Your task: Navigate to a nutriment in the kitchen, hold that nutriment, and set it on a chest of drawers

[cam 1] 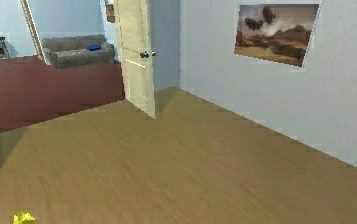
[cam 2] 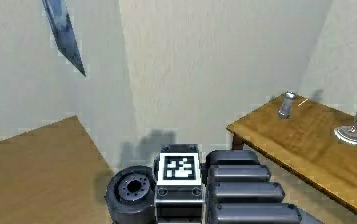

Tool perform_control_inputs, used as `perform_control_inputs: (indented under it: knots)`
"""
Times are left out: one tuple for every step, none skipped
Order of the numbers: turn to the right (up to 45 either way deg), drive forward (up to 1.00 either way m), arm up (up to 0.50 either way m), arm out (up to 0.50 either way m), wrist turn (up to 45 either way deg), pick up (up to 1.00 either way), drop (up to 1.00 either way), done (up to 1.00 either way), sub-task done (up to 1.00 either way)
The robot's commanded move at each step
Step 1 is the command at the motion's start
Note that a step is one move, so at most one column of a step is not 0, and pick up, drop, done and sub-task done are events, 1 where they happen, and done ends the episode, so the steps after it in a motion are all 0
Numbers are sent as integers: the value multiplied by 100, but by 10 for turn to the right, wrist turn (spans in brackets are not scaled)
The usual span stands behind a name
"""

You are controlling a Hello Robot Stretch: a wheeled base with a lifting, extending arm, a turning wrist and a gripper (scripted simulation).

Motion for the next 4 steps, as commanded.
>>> perform_control_inputs:
  knots:
    - [0,65,0,0,0,0,0,0,0]
    - [-360,0,0,0,0,0,0,0,0]
    - [0,85,0,0,0,0,0,0,0]
    - [-90,0,0,0,0,0,0,0,0]
